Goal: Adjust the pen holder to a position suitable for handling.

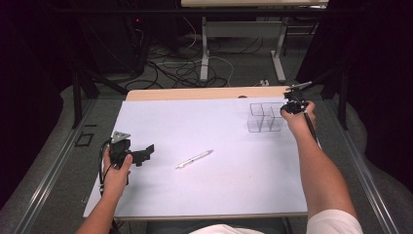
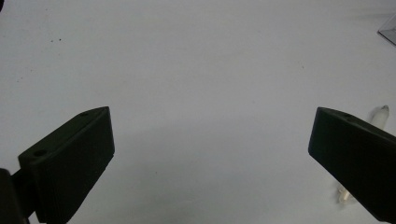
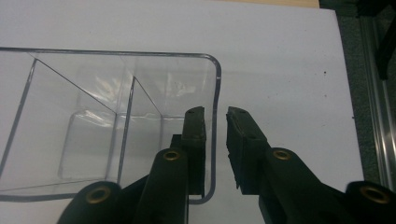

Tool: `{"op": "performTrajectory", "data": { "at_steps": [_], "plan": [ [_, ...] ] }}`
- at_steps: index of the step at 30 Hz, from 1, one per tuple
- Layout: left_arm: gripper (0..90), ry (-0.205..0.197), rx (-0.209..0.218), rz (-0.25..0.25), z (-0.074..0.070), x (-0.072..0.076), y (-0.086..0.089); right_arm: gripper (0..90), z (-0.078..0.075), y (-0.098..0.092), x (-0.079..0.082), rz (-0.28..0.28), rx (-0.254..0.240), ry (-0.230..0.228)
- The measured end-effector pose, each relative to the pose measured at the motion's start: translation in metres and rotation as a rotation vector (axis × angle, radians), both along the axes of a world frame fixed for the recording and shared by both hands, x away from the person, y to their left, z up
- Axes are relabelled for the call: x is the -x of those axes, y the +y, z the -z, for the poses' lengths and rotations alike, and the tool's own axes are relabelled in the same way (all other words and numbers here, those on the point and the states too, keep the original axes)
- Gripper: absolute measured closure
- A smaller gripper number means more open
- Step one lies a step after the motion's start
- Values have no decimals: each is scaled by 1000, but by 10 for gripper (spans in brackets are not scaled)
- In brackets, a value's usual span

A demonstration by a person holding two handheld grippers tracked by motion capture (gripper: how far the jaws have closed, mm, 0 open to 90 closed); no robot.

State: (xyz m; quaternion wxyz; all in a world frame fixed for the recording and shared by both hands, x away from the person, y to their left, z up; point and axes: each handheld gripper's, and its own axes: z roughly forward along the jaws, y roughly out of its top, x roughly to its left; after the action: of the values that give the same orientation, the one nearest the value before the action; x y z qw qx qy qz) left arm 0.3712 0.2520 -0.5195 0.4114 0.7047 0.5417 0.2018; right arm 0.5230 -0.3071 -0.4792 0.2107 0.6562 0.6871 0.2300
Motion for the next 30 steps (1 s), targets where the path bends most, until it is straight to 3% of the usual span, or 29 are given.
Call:
{"op": "performTrajectory", "data": {
  "at_steps": [4,11,14,30],
  "plan": [
    [3,1,5,0,0,0,0,796,3,1,-2,14,-22,24],
    [3,-1,12,-5,1,0,1,840,7,3,-3,35,-20,57],
    [3,4,12,-4,1,0,1,877,8,4,-3,45,-9,60],
    [4,8,11,-1,1,-1,1,879,5,5,-2,79,-35,84]
  ]
}}
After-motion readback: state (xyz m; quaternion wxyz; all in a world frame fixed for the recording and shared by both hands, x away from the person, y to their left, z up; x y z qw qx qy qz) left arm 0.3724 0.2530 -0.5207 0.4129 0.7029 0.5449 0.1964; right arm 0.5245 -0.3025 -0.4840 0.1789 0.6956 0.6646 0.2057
